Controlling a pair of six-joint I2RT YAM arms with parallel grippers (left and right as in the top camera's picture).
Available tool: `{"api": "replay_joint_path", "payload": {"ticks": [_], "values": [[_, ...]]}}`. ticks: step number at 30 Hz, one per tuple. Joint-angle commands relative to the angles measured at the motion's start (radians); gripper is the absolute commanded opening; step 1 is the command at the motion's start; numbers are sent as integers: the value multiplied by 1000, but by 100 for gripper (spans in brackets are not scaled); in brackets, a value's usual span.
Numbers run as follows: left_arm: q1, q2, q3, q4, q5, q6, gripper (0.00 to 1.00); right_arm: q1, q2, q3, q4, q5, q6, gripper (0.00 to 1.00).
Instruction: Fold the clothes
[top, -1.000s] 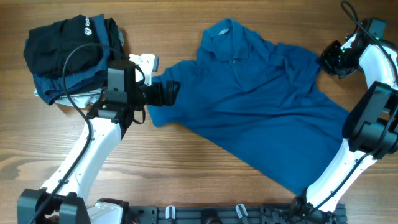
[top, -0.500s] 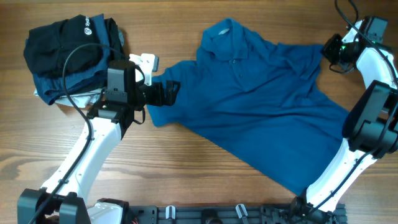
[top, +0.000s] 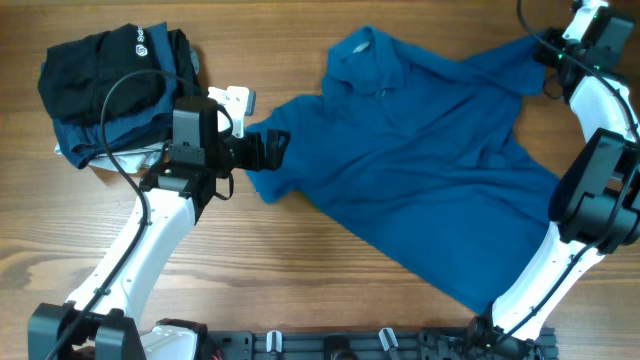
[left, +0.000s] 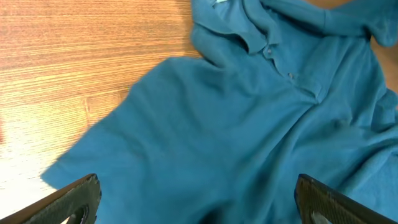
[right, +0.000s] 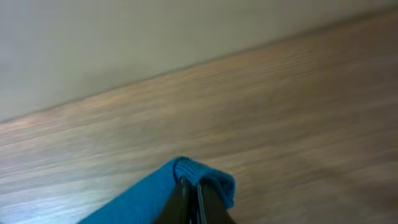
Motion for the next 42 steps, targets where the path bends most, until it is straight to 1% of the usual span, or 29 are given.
{"api": "replay_joint_path", "payload": {"ticks": [1,4,7,11,12,13,14,15,16,17,18,20,23,25,26,29,31,35,38,39,40,41,42], "values": [[-3,-2,16,3,16,5,100,1,28,4,93,93,-149,4],[-3,-2,16,3,16,5,100,1,67,4,168,93,-179,4],[-3,-2,16,3,16,5,100,1,133,4,243,93,-180,4],[-3,-2,16,3,16,5,100,1,209,5,386,132,-183,4],[-3,-2,16,3,16,5,100,1,210,4,414,144,-183,10],[-3,-2,16,3,16,5,100,1,209,5,437,145,-181,22],[-3,-2,16,3,16,5,100,1,202,8,450,146,-175,50],[-3,-2,16,3,16,5,100,1,195,11,455,145,-172,72],[-3,-2,16,3,16,5,100,1,177,18,450,149,-154,86],[-3,-2,16,3,16,5,100,1,159,19,441,149,-150,98],[-3,-2,16,3,16,5,100,1,129,19,421,149,-142,99],[-3,-2,16,3,16,5,100,1,53,19,364,149,-115,99],[-3,-2,16,39,15,5,100,1,-83,19,210,149,-76,100],[-3,-2,16,61,16,5,100,-1,-194,19,29,149,-37,99],[-3,-2,16,97,16,4,100,-3,-220,19,-18,149,-14,100],[-3,-3,16,177,49,5,100,-10,-324,19,-240,134,112,99],[-4,-1,16,181,53,33,100,-10,-350,19,-317,134,107,99],[-12,13,16,176,54,36,100,-10,-359,19,-411,134,103,100],[-12,56,16,184,55,37,100,-10,-359,18,-476,121,114,100],[-12,86,16,195,85,79,100,-10,-359,18,-515,91,132,99],[-12,122,16,218,129,122,98,-10,-359,18,-560,49,135,100],[-12,153,16,240,143,133,95,-10,-359,18,-601,19,135,99],[-12,185,16,262,143,133,88,-10,-359,18,-653,-11,135,100]]}}
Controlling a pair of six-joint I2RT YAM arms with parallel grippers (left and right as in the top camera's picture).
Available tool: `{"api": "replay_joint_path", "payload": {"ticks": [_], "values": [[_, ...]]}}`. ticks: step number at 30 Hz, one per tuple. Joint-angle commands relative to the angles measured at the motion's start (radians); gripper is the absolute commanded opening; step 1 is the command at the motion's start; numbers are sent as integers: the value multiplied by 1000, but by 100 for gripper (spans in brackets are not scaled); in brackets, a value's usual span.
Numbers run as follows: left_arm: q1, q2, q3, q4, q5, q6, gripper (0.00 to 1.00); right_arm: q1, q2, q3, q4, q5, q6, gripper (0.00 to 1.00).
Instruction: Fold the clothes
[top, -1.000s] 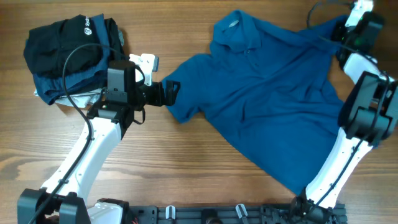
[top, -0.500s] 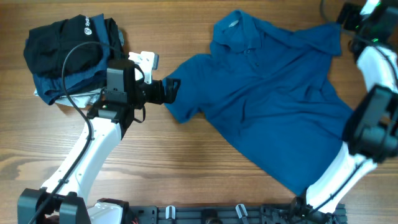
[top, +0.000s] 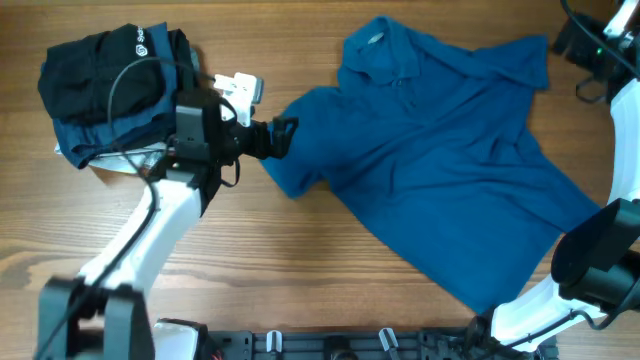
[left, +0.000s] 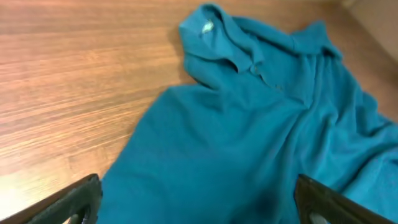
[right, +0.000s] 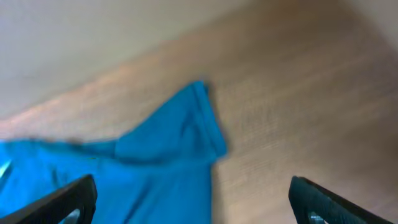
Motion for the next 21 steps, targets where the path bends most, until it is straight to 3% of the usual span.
{"api": "replay_joint_path", "payload": {"ticks": [1,2,4,5,9,16,21], "values": [[-5,138,14,68,69,78,76,-3,1,-1,-125,-137,29,100],[-5,167,14,87,69,78,59,-3,1,-1,-167,-158,29,100],[-5,240,14,132,61,78,35,-3,1,-1,-247,-191,29,99],[-5,263,14,145,48,78,32,-3,1,-1,-262,-190,29,100],[-5,323,14,144,-66,78,28,-3,1,-1,-273,-191,30,100],[-5,388,14,146,-77,77,26,-3,1,-1,-370,-190,32,99],[-5,393,14,16,-233,79,25,-3,1,-1,-468,-174,32,99]]}}
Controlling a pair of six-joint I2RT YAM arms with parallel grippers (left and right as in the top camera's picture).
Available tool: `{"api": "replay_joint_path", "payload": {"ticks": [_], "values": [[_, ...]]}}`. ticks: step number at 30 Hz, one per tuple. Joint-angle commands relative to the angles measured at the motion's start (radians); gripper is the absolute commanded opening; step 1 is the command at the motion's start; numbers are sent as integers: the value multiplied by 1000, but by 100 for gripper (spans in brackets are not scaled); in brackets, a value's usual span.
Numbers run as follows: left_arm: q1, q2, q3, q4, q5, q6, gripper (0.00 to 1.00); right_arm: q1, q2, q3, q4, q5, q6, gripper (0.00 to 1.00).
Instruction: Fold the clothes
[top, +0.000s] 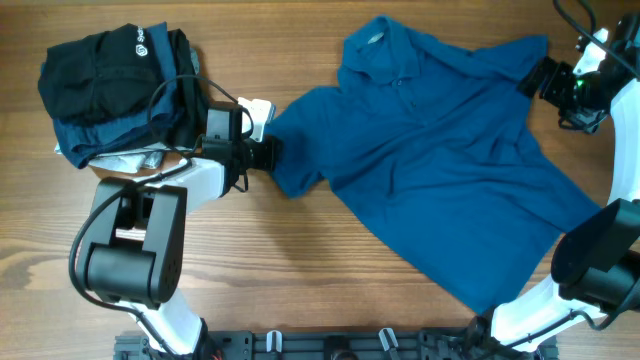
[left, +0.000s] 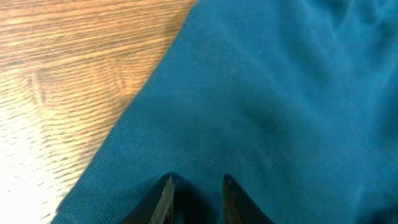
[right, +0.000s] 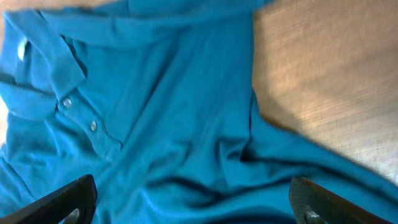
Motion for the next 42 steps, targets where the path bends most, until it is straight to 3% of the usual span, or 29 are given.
{"api": "replay_joint_path", "payload": {"ticks": [1,6,11,15,23,29,32,35,42], "values": [[-4,18,4,-84,-149,20,25,-3,1,0,-42,-1,10,99],[-3,60,4,-164,-220,19,22,-3,1,0,-66,-2,9,100],[-3,69,4,-325,-513,-119,23,-3,2,0,-66,-2,8,100],[-1,69,4,-483,-528,-217,24,-3,2,0,-70,-2,8,100],[-2,35,10,-764,-528,-334,38,-3,2,0,-71,-2,9,100],[-40,-197,188,-936,-516,-352,36,-3,2,0,-70,-2,9,100],[-100,-308,290,-829,-451,-340,28,-3,2,0,-66,-2,9,99],[-143,-342,299,-616,-357,-234,21,-3,2,0,-55,-2,9,100],[-154,-131,299,-315,-251,-177,4,-3,2,0,61,-2,9,100]]}}
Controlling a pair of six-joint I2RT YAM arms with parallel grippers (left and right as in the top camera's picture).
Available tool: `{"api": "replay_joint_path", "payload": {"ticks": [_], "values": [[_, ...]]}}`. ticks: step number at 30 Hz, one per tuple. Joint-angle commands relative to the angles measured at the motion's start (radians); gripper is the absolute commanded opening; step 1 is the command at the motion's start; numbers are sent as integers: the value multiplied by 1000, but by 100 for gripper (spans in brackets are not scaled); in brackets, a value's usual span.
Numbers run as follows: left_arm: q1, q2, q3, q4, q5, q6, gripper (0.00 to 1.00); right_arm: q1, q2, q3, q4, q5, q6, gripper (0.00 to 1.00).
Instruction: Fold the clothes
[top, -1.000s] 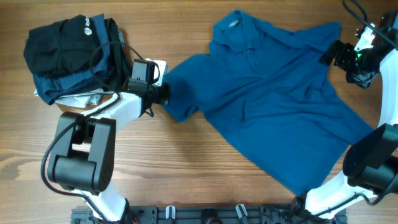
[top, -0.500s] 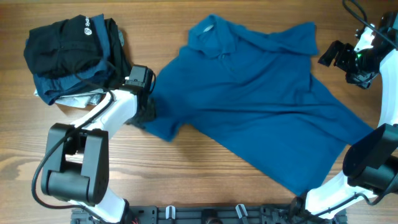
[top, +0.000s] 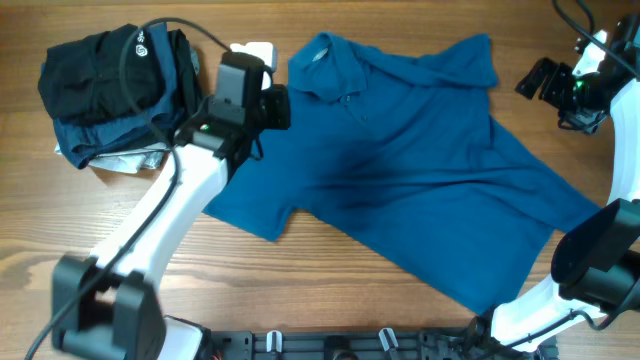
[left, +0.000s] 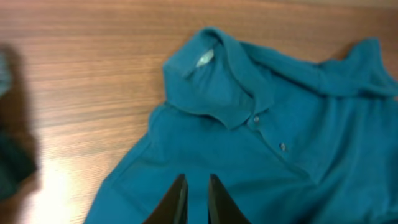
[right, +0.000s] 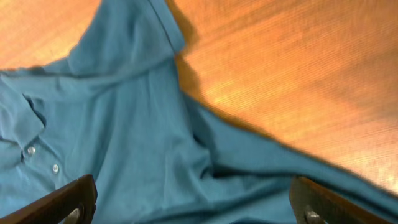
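Note:
A blue polo shirt lies spread across the wooden table, collar toward the far side, buttons showing. My left gripper sits on the shirt just left of the collar. In the left wrist view its fingers stand close together, shut on the shirt cloth. My right gripper hovers open off the shirt's right side, past the right sleeve. Its fingertips stand wide apart over the shirt, holding nothing.
A stack of dark folded clothes sits at the far left of the table. The shirt's hem reaches toward the front right, near the right arm's base.
The left gripper, shut on the shirt, has moved from the left sleeve edge toward the far side. The whole shirt now lies further left. The right gripper stays open, now clear of the sleeve.
First the right gripper was shut on the right sleeve at the far right corner and the left was open over the left sleeve. Then the right was open with the sleeve lying flat. Then the left was shut on the cloth; now the shirt lies further left.

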Motion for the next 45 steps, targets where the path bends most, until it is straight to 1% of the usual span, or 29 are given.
{"api": "replay_joint_path", "payload": {"ticks": [1,3,8,9,12,13,16,17,20,23,27,29,31,33,35,36,38,40,41,43,45], "values": [[0,159,-13,103,80,69,4,-3,2,0,45,-2,9,100],[0,256,-13,196,162,153,4,-3,2,0,74,-2,8,99],[8,410,-13,351,156,228,4,-3,2,0,100,-2,8,100],[12,434,-13,370,127,239,4,-3,2,0,100,-2,9,99],[23,469,-13,374,31,261,4,-3,2,0,100,-2,9,99],[34,485,-13,373,20,281,4,-3,2,0,100,-2,9,100],[73,520,-13,346,-12,283,4,-3,2,0,100,-2,9,100],[86,528,-13,332,-31,282,4,-3,2,0,100,-2,9,100],[148,532,-13,268,-137,222,4,-3,2,0,100,-2,8,100],[200,532,-13,226,-141,185,4,-3,2,0,100,-2,9,100],[203,529,-13,232,-142,186,4,-3,2,0,100,-2,9,100],[192,518,-13,245,-142,185,5,-3,2,0,100,-2,8,100],[185,499,-11,253,-141,130,9,-3,2,0,100,-2,9,100],[172,454,-11,262,-142,117,12,-3,2,0,100,-2,9,100],[156,375,-11,269,-142,117,18,-3,2,0,100,-2,8,99],[142,306,-11,267,-141,115,22,-3,2,0,100,-2,9,99],[119,215,-11,242,-123,110,28,-3,2,0,100,-2,9,100],[90,114,-11,170,-71,102,30,-3,2,0,100,-2,9,100],[72,58,-11,104,-37,66,31,-3,2,0,100,-2,9,100],[53,0,-11,-6,10,21,30,-3,2,0,100,-2,9,100],[42,-28,-11,-126,69,6,32,-3,2,0,119,-3,11,100]]}}
